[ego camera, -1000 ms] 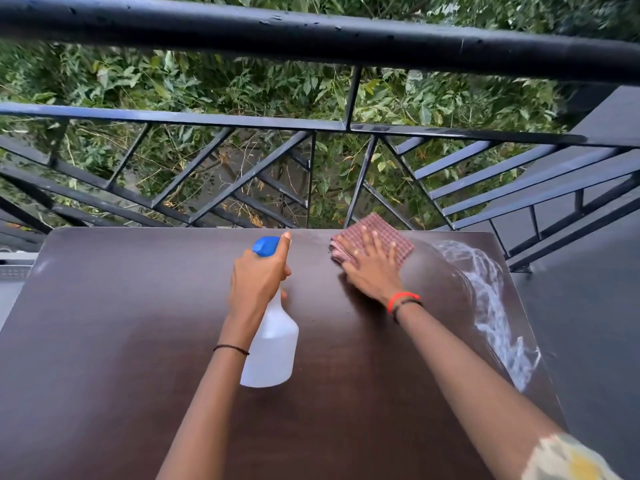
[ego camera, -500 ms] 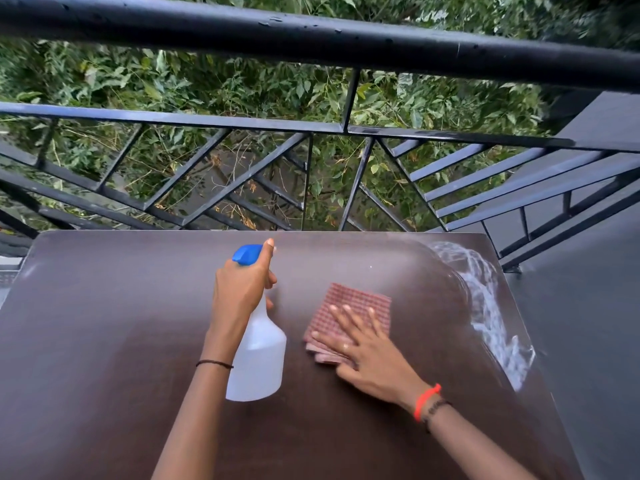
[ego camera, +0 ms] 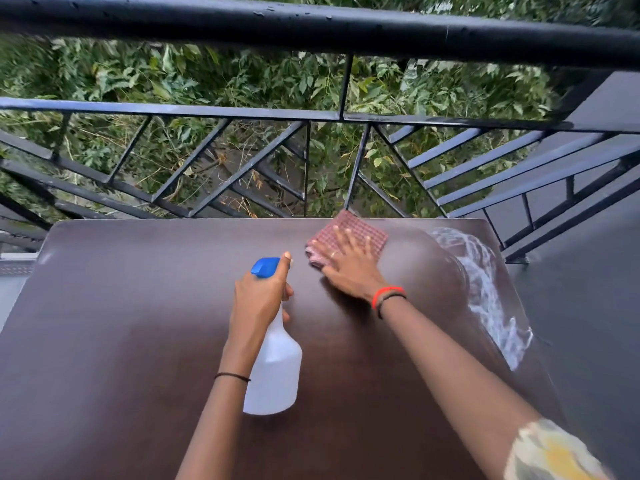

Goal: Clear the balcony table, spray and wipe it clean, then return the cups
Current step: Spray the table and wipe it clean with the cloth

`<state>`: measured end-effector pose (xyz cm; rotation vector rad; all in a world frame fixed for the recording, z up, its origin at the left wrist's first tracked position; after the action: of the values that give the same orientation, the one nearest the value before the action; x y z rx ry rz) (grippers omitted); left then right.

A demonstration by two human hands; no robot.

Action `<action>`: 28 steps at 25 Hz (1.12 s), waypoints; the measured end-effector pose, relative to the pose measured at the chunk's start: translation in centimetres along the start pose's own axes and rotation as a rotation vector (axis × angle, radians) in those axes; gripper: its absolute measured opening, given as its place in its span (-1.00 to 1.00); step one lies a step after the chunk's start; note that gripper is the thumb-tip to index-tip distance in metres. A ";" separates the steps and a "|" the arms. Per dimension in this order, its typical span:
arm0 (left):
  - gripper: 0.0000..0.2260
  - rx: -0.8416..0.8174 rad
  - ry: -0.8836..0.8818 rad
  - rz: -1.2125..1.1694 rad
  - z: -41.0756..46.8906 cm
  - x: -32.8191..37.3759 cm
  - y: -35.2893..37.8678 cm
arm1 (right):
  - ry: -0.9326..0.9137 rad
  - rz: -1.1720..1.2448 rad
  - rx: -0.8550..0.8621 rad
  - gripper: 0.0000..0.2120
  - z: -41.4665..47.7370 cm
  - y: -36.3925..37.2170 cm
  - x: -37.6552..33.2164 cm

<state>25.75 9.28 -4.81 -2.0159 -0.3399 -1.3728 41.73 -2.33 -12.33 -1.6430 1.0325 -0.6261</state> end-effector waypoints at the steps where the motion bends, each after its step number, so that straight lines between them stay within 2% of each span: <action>1: -0.58 0.015 0.007 0.005 -0.3 0.2 0.2 | -0.070 0.001 0.008 -0.43 -1.9 0.7 -2.1; 4: -0.50 0.049 0.027 0.052 -1.4 0.8 0.6 | -0.288 0.095 0.018 -0.43 -11.7 4.0 -5.4; 6: -0.49 0.049 0.034 0.011 -2.2 0.9 0.9 | -0.369 0.088 -0.018 -0.46 -18.8 7.0 -4.6; 8: -0.52 0.069 0.024 -0.037 -3.4 0.9 1.0 | -0.434 0.014 0.030 -0.35 -25.1 9.6 -2.1; 10: -0.55 0.086 0.005 -0.049 -5.0 0.9 1.2 | -0.430 -0.035 0.028 -0.21 -29.9 11.1 1.9; 13: -0.53 0.085 0.018 -0.006 -8.3 0.8 1.9 | -0.335 -0.028 0.087 -0.13 -32.7 10.2 9.9; 16: -0.51 0.060 -0.009 0.014 -12.7 -0.2 3.0 | -0.143 -0.058 0.097 -0.23 -29.9 8.1 15.9; 19: -0.49 0.035 -0.034 0.007 -17.1 -1.2 4.2 | 0.027 0.017 0.037 -0.40 -26.0 6.9 15.1; 21: -0.50 0.028 -0.039 0.048 -19.7 -1.2 4.8 | -0.001 0.038 0.021 -0.38 -26.0 7.5 11.7; 24: -0.52 0.022 -0.016 0.105 -23.3 -0.8 5.7 | -0.186 0.025 -0.009 -0.39 -31.9 10.2 7.2; 26: -0.55 0.025 -0.017 0.098 -24.8 -0.4 6.0 | -0.254 0.056 -0.010 -0.34 -37.3 12.1 7.3; 28: -0.57 0.028 -0.021 0.081 -26.0 0.1 6.3 | -0.227 0.046 -0.001 -0.27 -42.2 13.7 10.6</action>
<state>10.38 -12.30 -1.25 -2.0007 -0.2818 -1.2916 8.34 -33.45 -12.97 -1.6440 0.9017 -0.3981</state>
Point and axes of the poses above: each hand's wrist, its own z-axis towards the middle knuckle, its own y-axis out of the palm, x = y × z, the point moved 7 cm from there along z, towards the middle knuckle, and after that the axes turned 15 degrees about y, right-handed, at the moved point
